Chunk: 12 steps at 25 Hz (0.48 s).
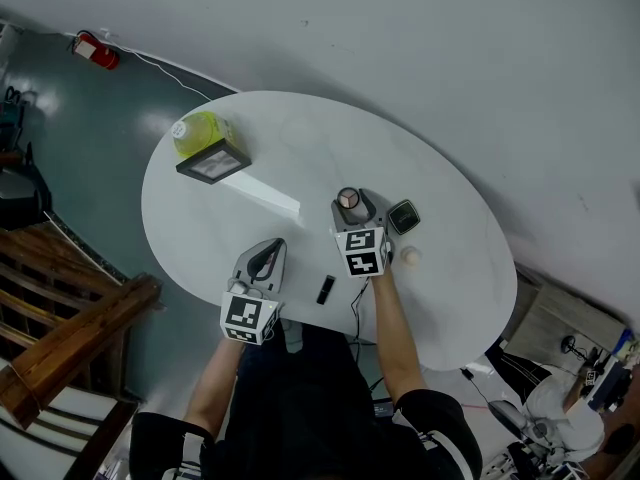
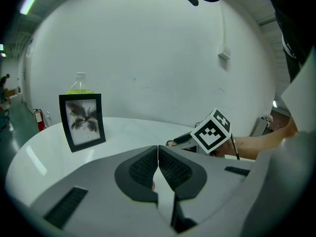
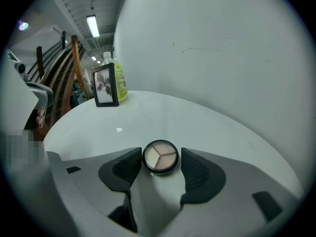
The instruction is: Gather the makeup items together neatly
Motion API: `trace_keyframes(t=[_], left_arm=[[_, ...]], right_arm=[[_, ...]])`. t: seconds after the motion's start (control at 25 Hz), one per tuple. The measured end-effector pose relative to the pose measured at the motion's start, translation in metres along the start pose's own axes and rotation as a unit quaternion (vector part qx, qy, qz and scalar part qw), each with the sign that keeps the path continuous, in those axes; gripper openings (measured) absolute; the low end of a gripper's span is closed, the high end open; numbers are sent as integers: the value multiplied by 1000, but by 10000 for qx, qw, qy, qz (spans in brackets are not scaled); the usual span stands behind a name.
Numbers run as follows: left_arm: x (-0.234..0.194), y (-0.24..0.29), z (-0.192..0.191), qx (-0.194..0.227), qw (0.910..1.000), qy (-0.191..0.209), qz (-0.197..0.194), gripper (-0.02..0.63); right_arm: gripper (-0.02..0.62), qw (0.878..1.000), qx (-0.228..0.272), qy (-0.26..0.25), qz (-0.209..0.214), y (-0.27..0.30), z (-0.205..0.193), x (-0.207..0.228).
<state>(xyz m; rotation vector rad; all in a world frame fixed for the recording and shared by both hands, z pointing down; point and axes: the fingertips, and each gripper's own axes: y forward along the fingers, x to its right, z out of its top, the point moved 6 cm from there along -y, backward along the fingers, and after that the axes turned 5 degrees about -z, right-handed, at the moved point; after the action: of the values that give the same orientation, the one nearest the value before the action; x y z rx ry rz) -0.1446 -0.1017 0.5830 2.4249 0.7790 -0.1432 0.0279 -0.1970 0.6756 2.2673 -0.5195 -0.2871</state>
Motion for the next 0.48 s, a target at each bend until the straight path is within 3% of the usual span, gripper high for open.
trace_keyframes(t=[0.48], left_arm=[[-2,-11,2,66,10000,55,-23,20]], right_arm=[[236,9998,44,168,-37,-11,3,5]])
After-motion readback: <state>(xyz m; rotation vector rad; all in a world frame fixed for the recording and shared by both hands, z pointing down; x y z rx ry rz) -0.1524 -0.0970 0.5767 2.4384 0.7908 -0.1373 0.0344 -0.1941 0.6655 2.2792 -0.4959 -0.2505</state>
